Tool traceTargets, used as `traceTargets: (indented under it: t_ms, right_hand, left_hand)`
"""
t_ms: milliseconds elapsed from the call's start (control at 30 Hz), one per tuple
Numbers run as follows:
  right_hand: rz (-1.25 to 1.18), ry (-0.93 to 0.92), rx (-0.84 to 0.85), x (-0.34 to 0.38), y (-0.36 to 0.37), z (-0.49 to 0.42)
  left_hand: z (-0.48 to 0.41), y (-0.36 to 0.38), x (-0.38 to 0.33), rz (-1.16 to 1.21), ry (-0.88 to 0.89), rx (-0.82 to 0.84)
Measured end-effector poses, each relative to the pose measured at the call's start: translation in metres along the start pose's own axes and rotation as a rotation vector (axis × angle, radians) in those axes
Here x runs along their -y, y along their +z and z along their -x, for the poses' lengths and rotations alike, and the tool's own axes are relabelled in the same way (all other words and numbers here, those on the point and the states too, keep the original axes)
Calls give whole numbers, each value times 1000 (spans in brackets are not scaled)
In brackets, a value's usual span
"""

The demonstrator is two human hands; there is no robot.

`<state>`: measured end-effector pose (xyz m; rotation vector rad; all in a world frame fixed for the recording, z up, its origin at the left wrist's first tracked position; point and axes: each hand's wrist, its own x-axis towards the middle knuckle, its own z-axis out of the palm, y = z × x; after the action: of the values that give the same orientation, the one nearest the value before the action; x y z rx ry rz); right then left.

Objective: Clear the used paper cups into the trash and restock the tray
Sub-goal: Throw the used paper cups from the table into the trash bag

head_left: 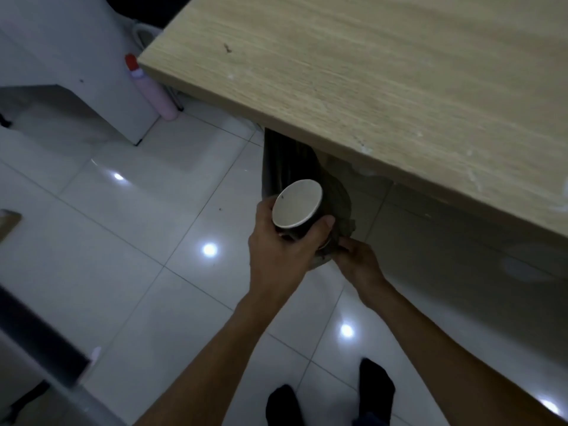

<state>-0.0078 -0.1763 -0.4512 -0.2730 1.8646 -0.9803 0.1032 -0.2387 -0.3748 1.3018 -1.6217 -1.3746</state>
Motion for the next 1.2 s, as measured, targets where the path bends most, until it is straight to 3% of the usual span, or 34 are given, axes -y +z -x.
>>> traceTargets:
  t_ms: [300,533,733,900,1100,1200]
  right_hand:
    - [-123,27,-130,-27,-24,65]
    - [-93,-24,-157,-33,-34,81]
    - [-112,-9,-173,-32,-40,85]
    - [-107,2,-188,-27,-44,88]
    - [-79,28,-170,-17,-46,93]
    - [-45,24,-141,-11,-50,102]
  left_hand:
    - [-21,36,7,-101,-54,-115]
    - [-22,35,20,-375,-98,-151]
    - [-20,21,33,-716,-136,-98]
    - [-9,5,37,-862,-152,74]
    - [13,-18,30,-1005,-24,102]
    - [25,-26,16,-920,50,58]
